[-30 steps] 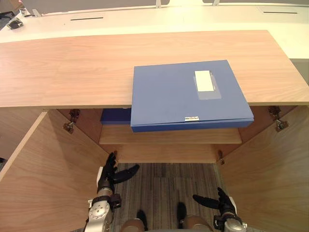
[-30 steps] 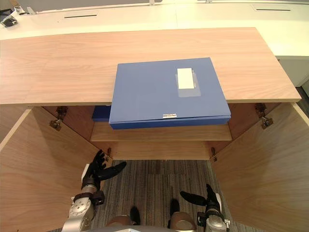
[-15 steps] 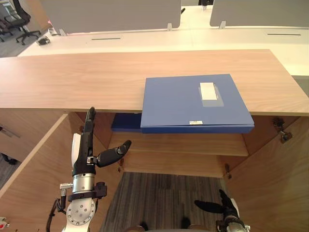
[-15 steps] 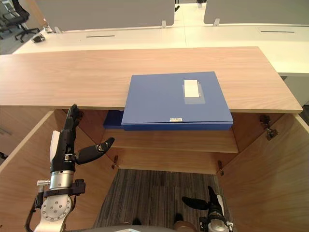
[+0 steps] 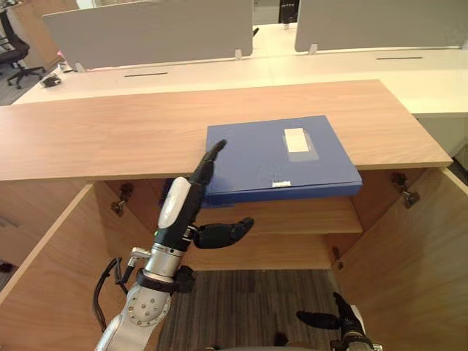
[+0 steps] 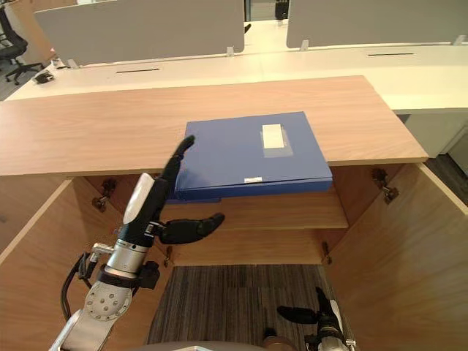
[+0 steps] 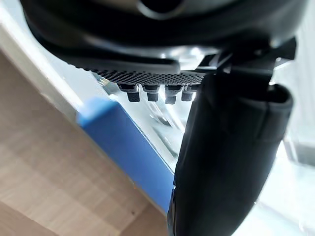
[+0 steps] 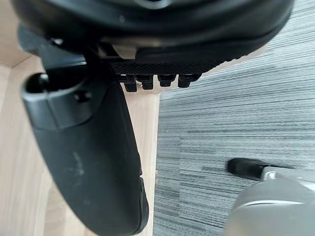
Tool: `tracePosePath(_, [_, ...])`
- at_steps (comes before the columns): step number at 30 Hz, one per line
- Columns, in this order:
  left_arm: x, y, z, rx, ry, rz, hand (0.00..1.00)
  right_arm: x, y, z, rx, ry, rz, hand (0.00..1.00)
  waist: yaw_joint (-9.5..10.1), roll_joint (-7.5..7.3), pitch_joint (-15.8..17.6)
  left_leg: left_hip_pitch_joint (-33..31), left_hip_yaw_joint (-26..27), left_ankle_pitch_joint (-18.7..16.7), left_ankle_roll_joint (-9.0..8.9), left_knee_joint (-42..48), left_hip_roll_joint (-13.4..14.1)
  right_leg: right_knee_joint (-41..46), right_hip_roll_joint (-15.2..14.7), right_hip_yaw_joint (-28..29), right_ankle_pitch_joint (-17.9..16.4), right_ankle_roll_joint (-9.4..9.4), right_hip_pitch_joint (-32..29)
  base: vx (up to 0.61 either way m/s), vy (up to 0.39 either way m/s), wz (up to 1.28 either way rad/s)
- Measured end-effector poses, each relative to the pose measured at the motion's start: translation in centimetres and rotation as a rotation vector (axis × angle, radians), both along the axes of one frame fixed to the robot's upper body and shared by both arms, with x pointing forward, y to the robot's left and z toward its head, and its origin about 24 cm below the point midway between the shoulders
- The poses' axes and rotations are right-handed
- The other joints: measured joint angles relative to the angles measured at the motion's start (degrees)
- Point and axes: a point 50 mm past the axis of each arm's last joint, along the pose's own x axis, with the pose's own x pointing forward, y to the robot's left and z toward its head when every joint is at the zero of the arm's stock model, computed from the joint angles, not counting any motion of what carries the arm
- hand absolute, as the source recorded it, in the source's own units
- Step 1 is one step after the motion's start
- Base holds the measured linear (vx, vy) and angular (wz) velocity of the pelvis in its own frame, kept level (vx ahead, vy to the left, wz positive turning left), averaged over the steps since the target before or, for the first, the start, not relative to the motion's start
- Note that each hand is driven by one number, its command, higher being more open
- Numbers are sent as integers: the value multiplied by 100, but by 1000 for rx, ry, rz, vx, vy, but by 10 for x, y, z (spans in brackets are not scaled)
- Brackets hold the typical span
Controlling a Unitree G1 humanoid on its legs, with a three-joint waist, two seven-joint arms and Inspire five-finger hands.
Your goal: Walk over to the cabinet, pick up the folder, carry it to the office cabinet, place the folder inside the office cabinet, then close the office cabinet door
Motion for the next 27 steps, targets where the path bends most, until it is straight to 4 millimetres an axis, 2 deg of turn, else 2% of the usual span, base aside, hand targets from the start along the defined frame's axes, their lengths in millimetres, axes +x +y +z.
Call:
tracePosePath(4, [11,-8,-5,168,-58,15,100,-3,0,-1,6,9,-3,100,-36,-11,-29,69,16,4,7,-95,-22,-42,0,25,32,6,1,-4,7,-7])
tracePosePath(8, [21,-4,-22,292,-33,91,100,-3,2,-2,26,8,-4,100,-129,-43,-113,79,26,15,22,-196,-56,-207,-8,44,102,22,5,6,9,-3])
tracePosePath(10, [26,-4,-22,322,-66,138,100,-4,4,-2,52,5,-19,100,-141,-56,-118,75,35,15,23,-229,-74,-266,-19,50,125,38,7,0,0,0])
tracePosePath(11, [30,-6,-20,325,-79,162,0,-4,5,-3,66,4,-23,100,-141,-57,-120,71,41,18,27,-256,-89,-306,-28,56,143,51,8,14,16,-3])
tracePosePath(15, [35,-8,-17,353,-114,216,0,-5,9,-4,105,-4,-47,100,-155,-61,-124,69,53,26,40,-335,-124,-400,-48,69,179,71,6,11,11,-2])
tracePosePath(21, [46,-5,0,339,-183,256,0,2,13,-3,165,-36,-80,100,-207,-89,-134,73,62,25,41,-380,-161,-481,-76,87,230,106,30,-1,1,-1])
tracePosePath(25, [49,-4,15,300,-264,269,0,3,14,-3,172,-41,-83,100,-260,-123,-156,87,63,21,51,-379,-177,-511,-92,89,251,112,53,-22,-5,0])
tracePosePath(27, [50,-3,16,267,-254,267,0,3,14,-3,171,-41,-84,100,-281,-129,-163,91,67,20,54,-378,-187,-536,-100,95,267,114,57,-42,-9,-1])
